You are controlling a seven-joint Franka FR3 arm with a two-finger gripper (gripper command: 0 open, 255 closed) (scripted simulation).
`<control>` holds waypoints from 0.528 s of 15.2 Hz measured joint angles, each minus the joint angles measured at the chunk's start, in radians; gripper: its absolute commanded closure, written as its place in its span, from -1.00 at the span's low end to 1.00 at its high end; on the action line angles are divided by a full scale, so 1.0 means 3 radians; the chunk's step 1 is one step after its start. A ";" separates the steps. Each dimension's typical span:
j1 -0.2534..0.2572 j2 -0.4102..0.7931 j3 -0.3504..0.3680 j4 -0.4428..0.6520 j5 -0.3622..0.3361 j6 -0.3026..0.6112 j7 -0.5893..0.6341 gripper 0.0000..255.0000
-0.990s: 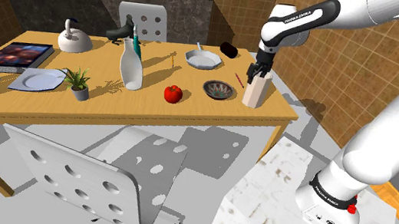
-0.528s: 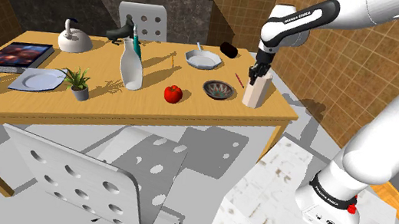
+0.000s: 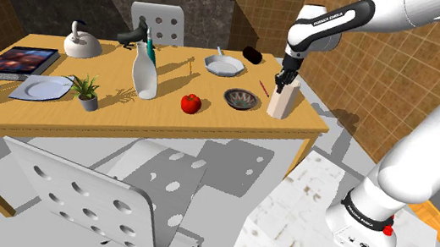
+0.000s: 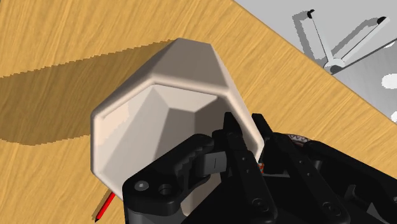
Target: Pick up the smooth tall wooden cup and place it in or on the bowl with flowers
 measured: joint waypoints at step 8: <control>0.0000 -0.0139 0.0008 0.0168 -0.0054 -0.0310 0.0044 1.00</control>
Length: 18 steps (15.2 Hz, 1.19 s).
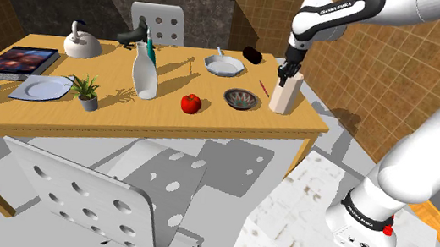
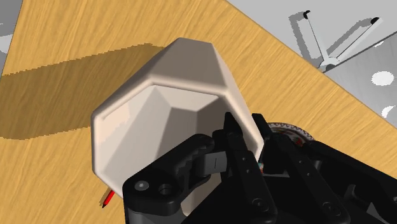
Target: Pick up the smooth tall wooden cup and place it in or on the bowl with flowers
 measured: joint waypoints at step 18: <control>0.0064 -0.0038 0.0083 0.0775 -0.0010 -0.0809 0.0155 1.00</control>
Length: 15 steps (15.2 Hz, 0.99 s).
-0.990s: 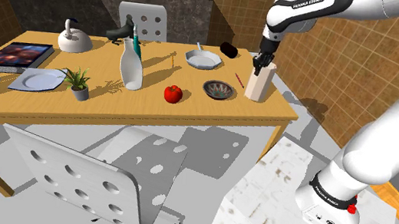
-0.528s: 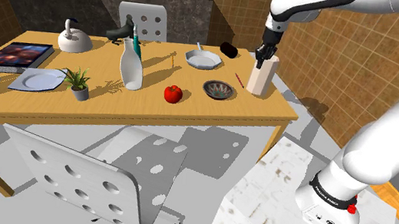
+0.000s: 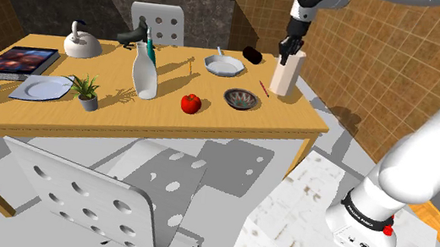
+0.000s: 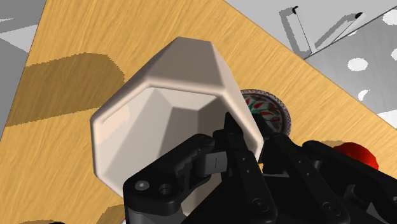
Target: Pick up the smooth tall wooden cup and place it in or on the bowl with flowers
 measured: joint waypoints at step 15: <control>0.0296 0.1225 0.0300 0.1936 0.0242 -0.0724 0.0603 1.00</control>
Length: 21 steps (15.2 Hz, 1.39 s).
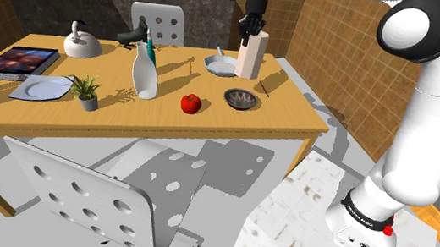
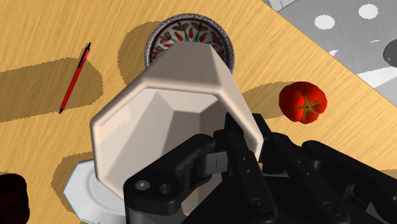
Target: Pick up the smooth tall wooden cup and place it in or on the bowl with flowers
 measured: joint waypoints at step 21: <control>0.0028 0.0024 0.0015 -0.0890 0.0015 0.0912 -0.0029 1.00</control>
